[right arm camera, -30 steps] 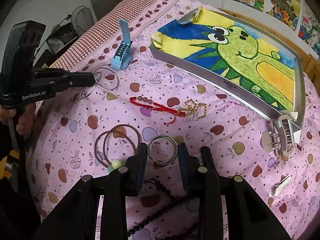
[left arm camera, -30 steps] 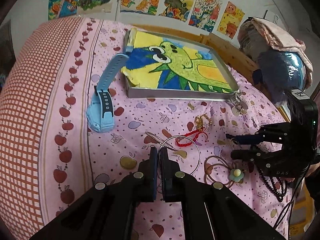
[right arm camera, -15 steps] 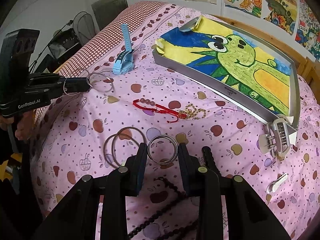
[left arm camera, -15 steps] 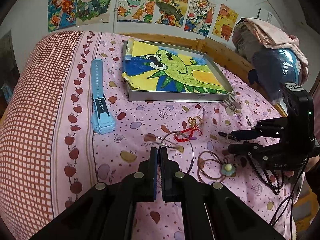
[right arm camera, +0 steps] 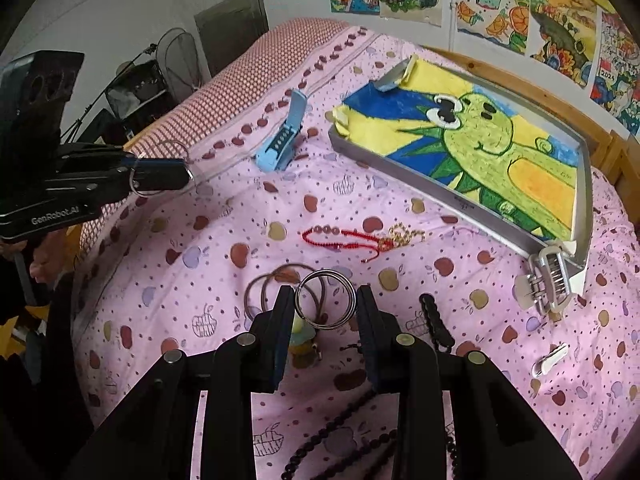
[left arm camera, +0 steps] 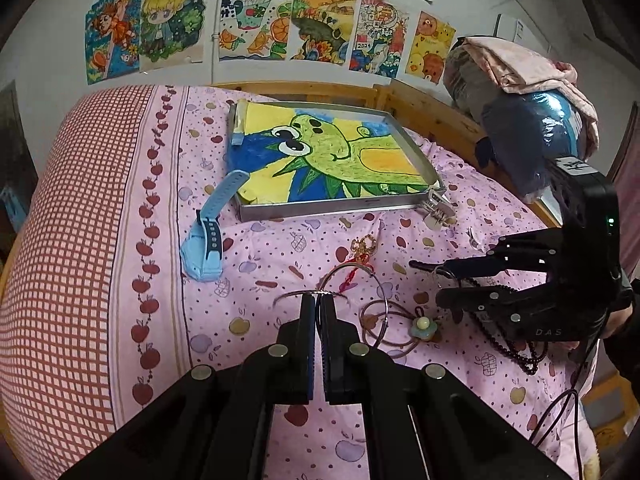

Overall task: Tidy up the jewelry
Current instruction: 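Carry the bangles with the left tool onto the tray while the right tool drops its ring there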

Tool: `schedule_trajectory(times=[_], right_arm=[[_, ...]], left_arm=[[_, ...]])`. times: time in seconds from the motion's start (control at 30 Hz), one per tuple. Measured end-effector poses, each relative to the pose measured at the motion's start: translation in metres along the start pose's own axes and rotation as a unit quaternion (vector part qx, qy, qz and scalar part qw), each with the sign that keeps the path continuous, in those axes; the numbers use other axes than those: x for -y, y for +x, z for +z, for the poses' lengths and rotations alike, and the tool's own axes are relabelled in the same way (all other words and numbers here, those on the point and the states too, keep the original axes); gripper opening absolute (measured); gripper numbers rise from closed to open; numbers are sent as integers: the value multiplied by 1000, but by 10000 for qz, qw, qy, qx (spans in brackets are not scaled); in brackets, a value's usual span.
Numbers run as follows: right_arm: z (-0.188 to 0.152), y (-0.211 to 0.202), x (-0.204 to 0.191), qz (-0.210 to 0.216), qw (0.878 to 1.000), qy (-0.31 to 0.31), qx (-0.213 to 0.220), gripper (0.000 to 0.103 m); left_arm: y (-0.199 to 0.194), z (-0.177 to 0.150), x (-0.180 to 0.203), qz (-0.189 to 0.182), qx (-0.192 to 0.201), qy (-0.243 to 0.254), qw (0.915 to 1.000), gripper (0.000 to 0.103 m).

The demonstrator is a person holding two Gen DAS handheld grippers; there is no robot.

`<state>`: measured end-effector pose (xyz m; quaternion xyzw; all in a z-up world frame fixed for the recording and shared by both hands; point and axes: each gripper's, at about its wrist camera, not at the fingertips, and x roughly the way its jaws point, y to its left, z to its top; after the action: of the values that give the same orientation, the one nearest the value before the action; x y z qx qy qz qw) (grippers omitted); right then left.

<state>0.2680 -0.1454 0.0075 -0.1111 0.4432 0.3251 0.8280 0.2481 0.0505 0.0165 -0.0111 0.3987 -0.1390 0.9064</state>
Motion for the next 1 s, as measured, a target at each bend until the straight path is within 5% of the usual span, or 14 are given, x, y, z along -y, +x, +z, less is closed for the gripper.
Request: schedule_trajectory(times=[0.67, 1.0], right_arm=[[82, 8, 88, -596, 9935, 654, 720, 28], [99, 58, 123, -781, 9898, 1083, 494, 28]], left_arm=[[76, 120, -14, 60, 321, -67, 9994, 3], [143, 156, -9, -3, -62, -179, 9998, 3]])
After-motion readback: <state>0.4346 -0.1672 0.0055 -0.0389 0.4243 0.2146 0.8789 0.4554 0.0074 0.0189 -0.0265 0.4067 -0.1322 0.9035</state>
